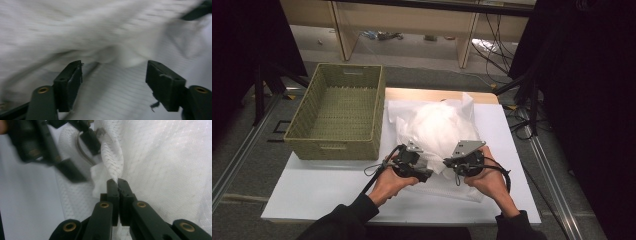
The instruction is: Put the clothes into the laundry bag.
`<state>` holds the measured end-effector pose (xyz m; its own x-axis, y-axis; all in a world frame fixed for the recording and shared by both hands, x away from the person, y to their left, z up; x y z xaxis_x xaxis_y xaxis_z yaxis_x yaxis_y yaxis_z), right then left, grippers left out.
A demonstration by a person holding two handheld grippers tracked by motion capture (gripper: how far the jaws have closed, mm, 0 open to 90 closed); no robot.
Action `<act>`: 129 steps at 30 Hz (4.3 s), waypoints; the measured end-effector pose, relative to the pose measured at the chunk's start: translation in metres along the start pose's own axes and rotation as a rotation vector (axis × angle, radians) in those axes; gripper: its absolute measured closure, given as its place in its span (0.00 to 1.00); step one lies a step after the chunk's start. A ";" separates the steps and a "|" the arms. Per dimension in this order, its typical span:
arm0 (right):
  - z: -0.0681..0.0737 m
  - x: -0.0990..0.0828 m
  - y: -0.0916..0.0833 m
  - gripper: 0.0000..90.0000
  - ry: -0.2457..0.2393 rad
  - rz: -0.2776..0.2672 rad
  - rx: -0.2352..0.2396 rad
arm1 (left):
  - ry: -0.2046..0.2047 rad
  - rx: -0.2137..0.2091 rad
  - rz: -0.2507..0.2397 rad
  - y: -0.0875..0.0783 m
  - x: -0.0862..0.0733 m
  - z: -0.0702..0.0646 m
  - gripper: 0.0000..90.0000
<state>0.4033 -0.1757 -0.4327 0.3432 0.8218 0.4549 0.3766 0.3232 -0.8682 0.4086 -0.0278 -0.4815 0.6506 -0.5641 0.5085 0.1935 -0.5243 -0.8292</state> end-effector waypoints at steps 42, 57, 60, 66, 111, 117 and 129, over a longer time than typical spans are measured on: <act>0.000 -0.010 0.013 1.00 0.002 0.042 0.028 | -0.050 0.280 -0.021 -0.047 -0.065 0.073 0.39; 0.003 -0.008 -0.001 1.00 -0.027 0.016 0.042 | 0.071 0.160 0.074 -0.034 -0.083 0.063 0.97; 0.007 -0.015 0.017 1.00 -0.028 0.091 0.058 | 0.071 0.139 0.075 -0.040 -0.098 0.055 0.99; 0.013 -0.031 0.059 1.00 -0.036 0.204 0.082 | 0.107 0.127 0.111 -0.044 -0.123 0.039 0.99; 0.010 -0.120 0.019 0.86 0.212 0.263 0.048 | 0.180 0.088 0.111 -0.054 -0.132 0.034 0.99; 0.002 -0.145 -0.001 1.00 0.272 0.291 0.003 | 0.122 0.004 0.095 -0.049 -0.132 0.025 0.99; 0.006 -0.157 -0.009 0.92 0.288 0.283 -0.002 | 0.047 0.018 0.093 -0.045 -0.135 0.030 0.92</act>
<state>0.3408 -0.3053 -0.4977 0.6607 0.7130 0.2348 0.2342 0.1014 -0.9669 0.3338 0.0912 -0.5196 0.6315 -0.6393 0.4389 0.1474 -0.4567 -0.8773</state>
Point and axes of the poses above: each handheld gripper's, and its own axes: y roughly forward along the jaws, x roughly out of its top, z roughly to its left, the point moved 5 cm from there along y, roughly forward along the jaws, and after that the axes turned 15 degrees about z, right-handed, at the moved point
